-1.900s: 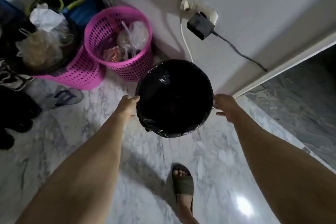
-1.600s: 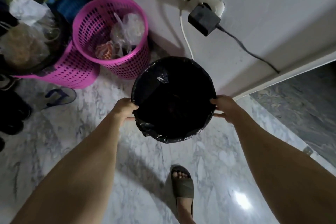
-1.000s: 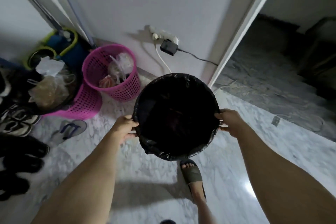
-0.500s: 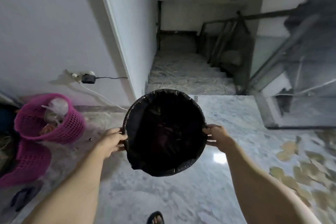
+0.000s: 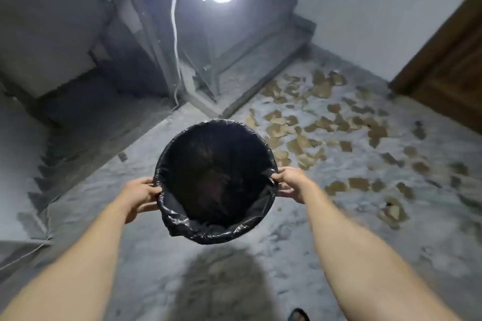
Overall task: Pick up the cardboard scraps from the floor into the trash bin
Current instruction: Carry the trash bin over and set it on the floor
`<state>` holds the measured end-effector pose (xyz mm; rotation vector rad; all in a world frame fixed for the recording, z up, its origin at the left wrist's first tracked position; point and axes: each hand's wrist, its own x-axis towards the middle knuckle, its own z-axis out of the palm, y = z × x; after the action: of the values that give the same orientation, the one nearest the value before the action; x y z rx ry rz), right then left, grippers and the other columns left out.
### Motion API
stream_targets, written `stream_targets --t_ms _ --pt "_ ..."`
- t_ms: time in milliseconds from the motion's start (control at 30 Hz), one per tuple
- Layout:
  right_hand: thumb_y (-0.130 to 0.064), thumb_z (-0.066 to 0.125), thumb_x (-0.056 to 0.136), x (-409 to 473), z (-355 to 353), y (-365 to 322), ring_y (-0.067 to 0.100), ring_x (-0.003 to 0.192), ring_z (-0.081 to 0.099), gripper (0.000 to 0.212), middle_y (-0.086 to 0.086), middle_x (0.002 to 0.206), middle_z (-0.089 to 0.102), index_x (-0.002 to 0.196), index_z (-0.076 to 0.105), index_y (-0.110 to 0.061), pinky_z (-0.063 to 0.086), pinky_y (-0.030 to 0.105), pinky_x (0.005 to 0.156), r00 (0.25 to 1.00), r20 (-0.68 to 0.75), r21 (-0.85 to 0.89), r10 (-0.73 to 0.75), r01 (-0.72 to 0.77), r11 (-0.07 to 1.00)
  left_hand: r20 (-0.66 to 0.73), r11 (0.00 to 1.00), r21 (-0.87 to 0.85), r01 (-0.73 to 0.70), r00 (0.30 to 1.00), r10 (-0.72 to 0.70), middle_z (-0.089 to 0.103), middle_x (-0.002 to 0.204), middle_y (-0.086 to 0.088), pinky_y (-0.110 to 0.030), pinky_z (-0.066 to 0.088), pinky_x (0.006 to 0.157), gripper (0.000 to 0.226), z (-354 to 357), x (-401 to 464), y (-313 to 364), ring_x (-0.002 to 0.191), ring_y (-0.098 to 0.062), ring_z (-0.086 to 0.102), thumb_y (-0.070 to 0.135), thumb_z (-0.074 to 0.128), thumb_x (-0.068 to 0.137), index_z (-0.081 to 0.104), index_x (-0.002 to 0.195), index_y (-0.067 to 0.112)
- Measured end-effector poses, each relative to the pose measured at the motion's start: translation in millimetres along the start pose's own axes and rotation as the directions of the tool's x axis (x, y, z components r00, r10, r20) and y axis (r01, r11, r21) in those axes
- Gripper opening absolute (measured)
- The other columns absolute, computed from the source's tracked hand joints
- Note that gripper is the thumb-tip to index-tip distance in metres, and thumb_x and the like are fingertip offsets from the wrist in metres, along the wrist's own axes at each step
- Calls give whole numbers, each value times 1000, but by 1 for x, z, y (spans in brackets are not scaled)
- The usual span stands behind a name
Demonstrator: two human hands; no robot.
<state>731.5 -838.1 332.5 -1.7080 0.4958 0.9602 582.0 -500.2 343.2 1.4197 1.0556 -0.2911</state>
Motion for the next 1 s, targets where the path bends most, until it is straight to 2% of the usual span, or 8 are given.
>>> stream_targets --t_ms 100,167,400,567,667,733,833,1000 --pt "0 54 95 -10 -136 41 21 69 61 19 7 82 65 85 62 -14 54 33 62 992 -115 146 43 -26 989 143 995 96 -30 990 16 64 89 -9 -27 58 47 29 137 -9 27 65 -19 64 -13 54 91 63 111 6" --pt "2 56 93 -22 -225 77 24 69 62 19 9 79 66 84 63 -13 56 36 67 975 -205 254 83 -28 967 257 978 192 -84 966 33 63 87 -10 -29 59 54 28 233 -19 37 70 -21 59 -10 55 92 64 113 5" --pt "5 59 90 -97 -466 238 25 67 62 17 12 78 65 94 66 -10 54 34 63 840 -462 584 285 47 810 561 877 414 -244 827 -35 61 82 -13 -41 58 73 21 545 -85 22 71 -26 59 -9 50 95 61 108 2" --pt "1 55 96 -146 -550 345 21 67 59 14 7 77 60 94 59 -13 53 32 63 743 -544 691 390 133 711 681 743 549 -383 720 -132 62 85 -12 -32 61 58 27 712 -125 -12 74 -25 60 -7 51 96 62 117 5" --pt "2 53 97 -156 -586 402 22 67 57 13 9 79 59 98 59 -8 53 33 63 698 -549 758 460 184 626 717 662 592 -460 676 -172 61 88 -12 -27 57 48 30 799 -138 -36 76 -23 59 -8 53 94 62 119 6" --pt "3 53 97 -157 -605 432 24 72 59 13 11 85 61 97 60 -8 53 38 69 637 -560 791 530 220 571 738 601 620 -504 635 -229 58 92 -14 -31 57 53 29 851 -144 -50 77 -23 58 -9 54 93 63 118 3" --pt "1 52 98 -146 -634 477 24 77 62 18 10 92 64 112 61 -7 53 37 68 607 -559 813 565 264 520 757 528 632 -567 595 -268 58 90 -13 -39 58 67 28 923 -147 -78 73 -22 57 -9 55 94 63 118 1" --pt "0 57 96 -104 -681 563 29 91 64 24 15 109 67 119 63 -2 56 39 71 526 -515 856 677 288 428 773 445 634 -632 531 -347 66 99 -13 -35 56 63 34 1035 -140 -136 82 -25 63 -7 54 95 60 127 2"
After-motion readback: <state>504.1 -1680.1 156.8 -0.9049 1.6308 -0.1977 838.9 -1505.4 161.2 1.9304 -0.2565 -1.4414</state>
